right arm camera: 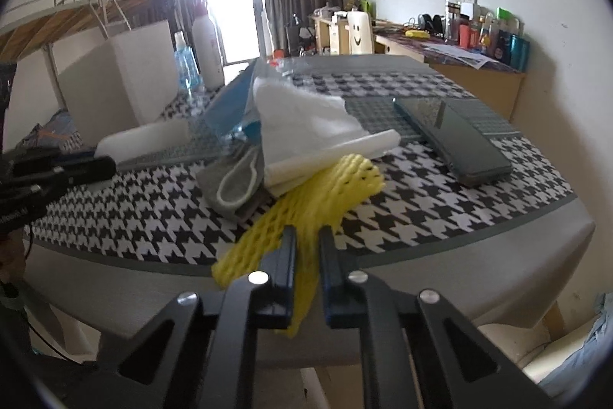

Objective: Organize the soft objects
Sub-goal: 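Close the right gripper on the yellow foam mesh sleeve and lift, then carry the yellow mesh sleeve with the right gripper over the white foam box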

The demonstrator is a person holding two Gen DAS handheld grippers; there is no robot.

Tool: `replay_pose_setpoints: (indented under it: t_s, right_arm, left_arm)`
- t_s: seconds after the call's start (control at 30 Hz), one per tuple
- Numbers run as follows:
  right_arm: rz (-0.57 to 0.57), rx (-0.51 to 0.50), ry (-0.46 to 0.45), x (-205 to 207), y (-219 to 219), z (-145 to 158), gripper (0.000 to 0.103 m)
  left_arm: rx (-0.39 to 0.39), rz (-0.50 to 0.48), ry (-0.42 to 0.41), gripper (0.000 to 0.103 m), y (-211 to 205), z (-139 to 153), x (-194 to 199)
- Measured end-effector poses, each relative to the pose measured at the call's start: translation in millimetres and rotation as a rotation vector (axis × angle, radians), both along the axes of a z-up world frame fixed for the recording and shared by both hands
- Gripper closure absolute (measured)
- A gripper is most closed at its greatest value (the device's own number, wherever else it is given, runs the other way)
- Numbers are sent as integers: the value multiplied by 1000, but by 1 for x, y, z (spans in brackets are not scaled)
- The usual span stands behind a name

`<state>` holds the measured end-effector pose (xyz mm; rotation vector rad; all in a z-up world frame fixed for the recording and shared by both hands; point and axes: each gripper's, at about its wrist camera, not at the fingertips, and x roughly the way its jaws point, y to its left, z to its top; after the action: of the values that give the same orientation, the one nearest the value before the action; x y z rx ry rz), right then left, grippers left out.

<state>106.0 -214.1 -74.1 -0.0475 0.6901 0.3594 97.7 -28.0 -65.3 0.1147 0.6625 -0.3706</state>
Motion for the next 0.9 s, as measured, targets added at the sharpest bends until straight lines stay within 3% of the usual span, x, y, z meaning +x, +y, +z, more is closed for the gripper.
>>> replay_pose_setpoints:
  t_s: [0.43, 0.9]
  right_arm:
    - [29, 57, -129, -30, 2, 44, 90]
    - [120, 68, -202, -17, 35, 63, 90]
  left_arm:
    - [-26, 61, -92, 90, 17, 26, -26]
    - [-46, 135, -150, 90, 36, 50, -40]
